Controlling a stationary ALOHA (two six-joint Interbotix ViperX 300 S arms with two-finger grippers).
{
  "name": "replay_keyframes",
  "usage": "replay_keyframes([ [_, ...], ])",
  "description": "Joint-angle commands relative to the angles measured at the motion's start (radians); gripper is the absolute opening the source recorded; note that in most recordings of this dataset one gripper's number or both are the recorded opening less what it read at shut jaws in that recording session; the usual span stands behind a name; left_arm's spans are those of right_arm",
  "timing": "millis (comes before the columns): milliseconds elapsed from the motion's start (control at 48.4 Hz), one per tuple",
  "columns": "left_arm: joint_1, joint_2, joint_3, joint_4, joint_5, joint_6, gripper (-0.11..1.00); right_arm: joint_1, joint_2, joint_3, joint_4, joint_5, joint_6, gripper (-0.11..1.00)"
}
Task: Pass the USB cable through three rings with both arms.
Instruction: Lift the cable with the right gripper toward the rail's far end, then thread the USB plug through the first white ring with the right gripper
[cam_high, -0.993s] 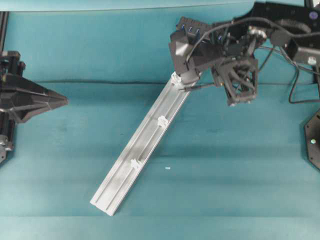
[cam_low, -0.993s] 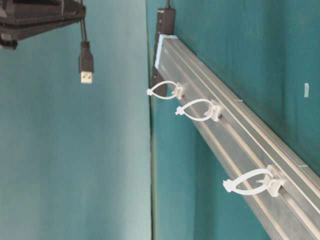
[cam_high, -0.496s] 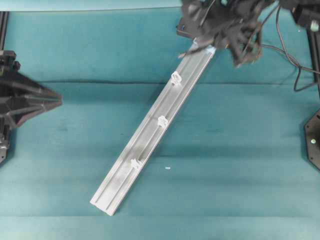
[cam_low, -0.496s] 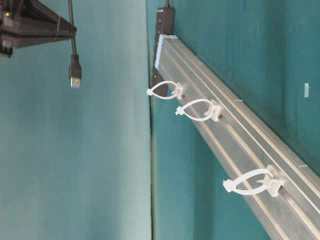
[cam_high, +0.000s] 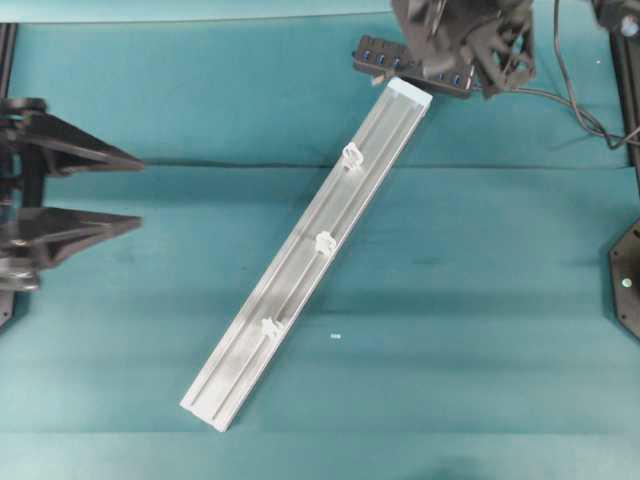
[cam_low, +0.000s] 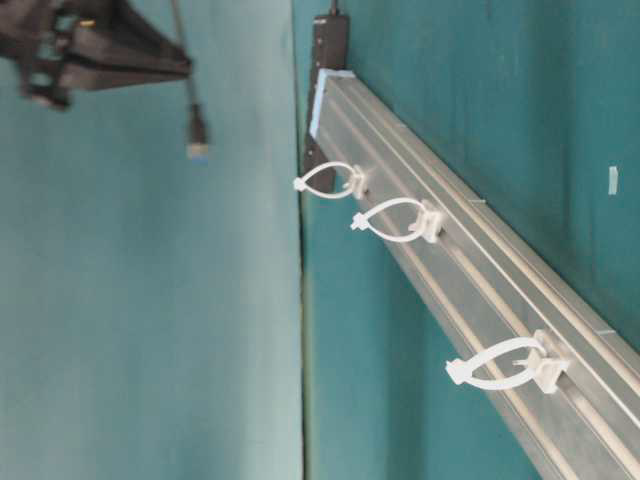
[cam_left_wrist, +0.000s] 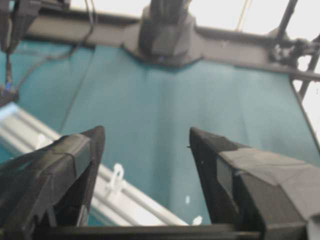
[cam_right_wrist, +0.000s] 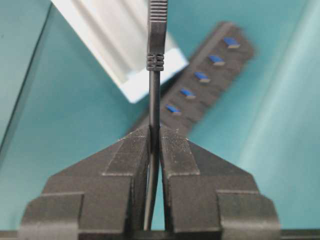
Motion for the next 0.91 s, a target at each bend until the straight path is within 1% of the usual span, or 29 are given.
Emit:
replay_keyframes([
  [0, 0.028, 0.063, -0.041, 0.003, -0.011, -0.026, 0.74, 0.0, 0.014, 0.026, 0.002, -0.02, -0.031, 0.08],
  [41, 0.037, 0.097, -0.052, 0.003, -0.012, -0.046, 0.74, 0.0, 0.018, 0.037, 0.002, -0.029, -0.049, 0.08],
  [165, 0.046, 0.17, -0.077, 0.003, -0.018, -0.077, 0.74, 0.0, 0.028, 0.054, 0.002, -0.063, -0.091, 0.08],
  [372, 0.046, 0.242, -0.11, 0.003, -0.037, -0.104, 0.74, -0.003, 0.041, 0.055, 0.002, -0.095, -0.143, 0.08],
  [558, 0.046, 0.259, -0.129, 0.003, -0.037, -0.13, 0.74, -0.014, 0.054, 0.054, 0.002, -0.11, -0.161, 0.08],
  [724, 0.044, 0.256, -0.132, 0.003, -0.037, -0.15, 0.74, -0.048, 0.054, 0.057, -0.002, -0.114, -0.173, 0.08],
  [889, 0.044, 0.256, -0.133, 0.003, -0.037, -0.152, 0.74, -0.061, 0.057, 0.069, -0.002, -0.13, -0.244, 0.08],
])
